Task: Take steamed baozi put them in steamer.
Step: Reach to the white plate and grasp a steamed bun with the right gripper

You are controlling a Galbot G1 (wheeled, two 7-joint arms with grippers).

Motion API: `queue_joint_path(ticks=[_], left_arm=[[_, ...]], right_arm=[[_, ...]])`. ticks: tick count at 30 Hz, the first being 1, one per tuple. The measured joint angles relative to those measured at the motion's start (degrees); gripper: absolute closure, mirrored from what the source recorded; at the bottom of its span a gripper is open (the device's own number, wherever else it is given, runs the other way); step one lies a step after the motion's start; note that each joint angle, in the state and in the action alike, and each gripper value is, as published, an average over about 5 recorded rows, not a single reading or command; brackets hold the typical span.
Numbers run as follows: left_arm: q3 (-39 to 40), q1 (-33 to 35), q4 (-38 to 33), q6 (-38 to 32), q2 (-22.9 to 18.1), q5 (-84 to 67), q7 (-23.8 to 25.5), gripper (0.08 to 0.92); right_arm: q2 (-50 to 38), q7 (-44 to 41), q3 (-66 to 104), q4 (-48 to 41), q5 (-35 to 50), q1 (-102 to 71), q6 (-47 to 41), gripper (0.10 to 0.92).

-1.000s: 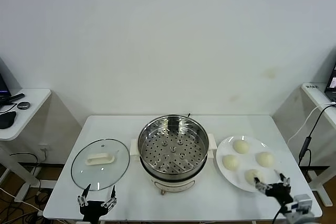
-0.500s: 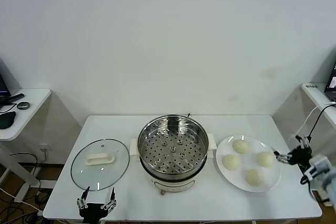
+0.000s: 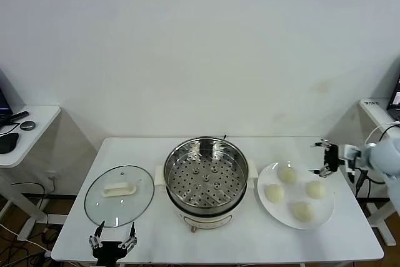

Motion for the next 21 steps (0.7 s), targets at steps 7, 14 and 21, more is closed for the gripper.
queue_joint_path(ticks=[7,14,21], left_arm=[[0.19,1.01,-0.21,-0.38,-0.02,0.22,-0.14,0.177],[0.24,1.59,-0.45,-0.61,-0.29,0.36,-0.19,0.177],[0.13,2.27,-0.48,-0.64,-0.48,0.54,-0.36,0.177]], right_arm=[[4.29,-3.57,-8.31,-8.95,-4.39,7.74,4.29,0.203],[9.13,-5.33,-10.54,-15.36,-8.24,11.77,7.03,0.203],[13.46,-6.15,-10.86,-20.31,-12.15,13.65,8.70,0.203]])
